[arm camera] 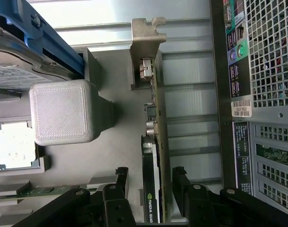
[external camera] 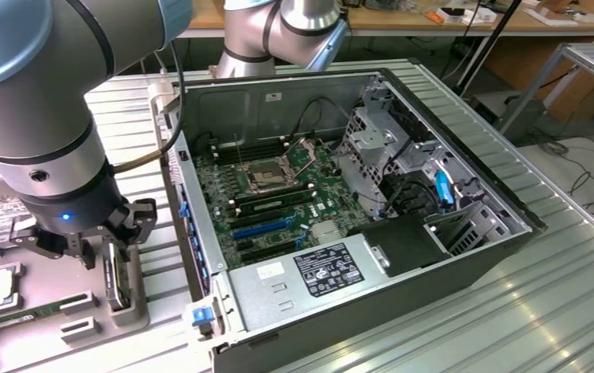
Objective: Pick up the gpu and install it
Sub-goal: 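Pick up the gpu and move the gpu toward the slot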
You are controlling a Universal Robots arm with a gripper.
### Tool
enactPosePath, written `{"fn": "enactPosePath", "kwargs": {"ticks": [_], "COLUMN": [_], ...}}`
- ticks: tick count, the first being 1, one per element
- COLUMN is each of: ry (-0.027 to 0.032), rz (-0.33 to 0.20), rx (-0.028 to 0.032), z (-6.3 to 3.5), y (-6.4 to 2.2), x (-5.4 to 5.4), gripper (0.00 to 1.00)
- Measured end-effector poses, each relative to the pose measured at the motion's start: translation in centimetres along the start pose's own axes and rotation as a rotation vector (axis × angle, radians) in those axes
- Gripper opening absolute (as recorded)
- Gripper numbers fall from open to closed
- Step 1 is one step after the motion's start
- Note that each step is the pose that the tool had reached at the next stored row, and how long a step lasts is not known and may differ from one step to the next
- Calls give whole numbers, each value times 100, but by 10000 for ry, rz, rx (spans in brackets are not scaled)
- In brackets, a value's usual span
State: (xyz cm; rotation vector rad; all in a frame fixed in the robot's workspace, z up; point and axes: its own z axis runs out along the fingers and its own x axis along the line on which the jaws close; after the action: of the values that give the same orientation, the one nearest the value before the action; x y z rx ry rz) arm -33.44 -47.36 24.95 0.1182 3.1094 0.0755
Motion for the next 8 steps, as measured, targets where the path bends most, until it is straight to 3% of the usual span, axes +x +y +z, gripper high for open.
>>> {"fn": "enactPosePath", "kwargs": {"ticks": [3,8], "ry": [0,0], "rz": [0,0], "rx": [0,-1], "z": [0,0], "y": [0,0], "x": [0,0], "gripper": [39,39]}}
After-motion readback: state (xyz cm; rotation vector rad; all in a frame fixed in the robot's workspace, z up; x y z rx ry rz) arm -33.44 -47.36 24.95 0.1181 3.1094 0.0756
